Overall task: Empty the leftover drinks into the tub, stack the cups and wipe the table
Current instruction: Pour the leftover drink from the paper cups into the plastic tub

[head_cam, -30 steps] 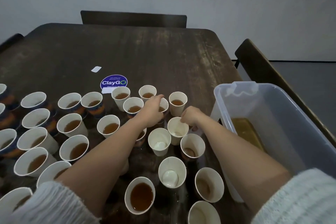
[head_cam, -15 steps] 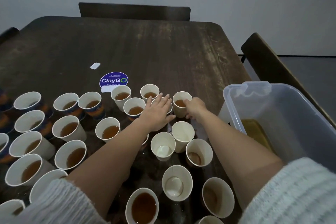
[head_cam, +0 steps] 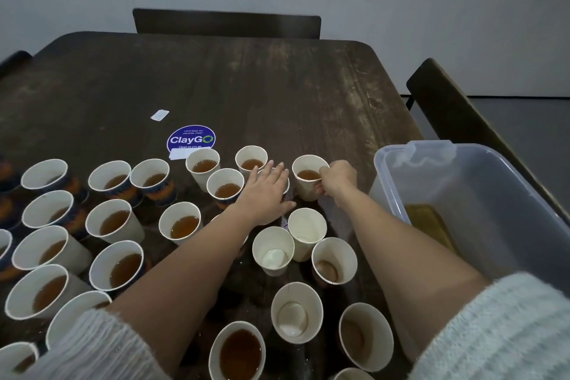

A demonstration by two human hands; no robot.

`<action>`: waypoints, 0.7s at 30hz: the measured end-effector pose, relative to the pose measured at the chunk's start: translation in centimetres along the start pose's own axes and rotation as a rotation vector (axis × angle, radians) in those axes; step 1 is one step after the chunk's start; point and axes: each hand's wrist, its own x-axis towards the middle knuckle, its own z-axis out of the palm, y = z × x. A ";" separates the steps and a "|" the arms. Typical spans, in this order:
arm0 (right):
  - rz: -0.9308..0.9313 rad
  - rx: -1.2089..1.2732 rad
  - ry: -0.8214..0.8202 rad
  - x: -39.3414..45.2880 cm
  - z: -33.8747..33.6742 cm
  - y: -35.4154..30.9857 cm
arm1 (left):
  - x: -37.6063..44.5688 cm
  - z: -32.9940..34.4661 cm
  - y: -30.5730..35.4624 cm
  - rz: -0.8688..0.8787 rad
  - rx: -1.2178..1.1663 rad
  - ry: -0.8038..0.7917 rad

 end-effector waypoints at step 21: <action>-0.244 0.352 -0.162 -14.7 -16.0 -3.7 | -5.6 -8.1 11.7 0.004 -1.107 0.542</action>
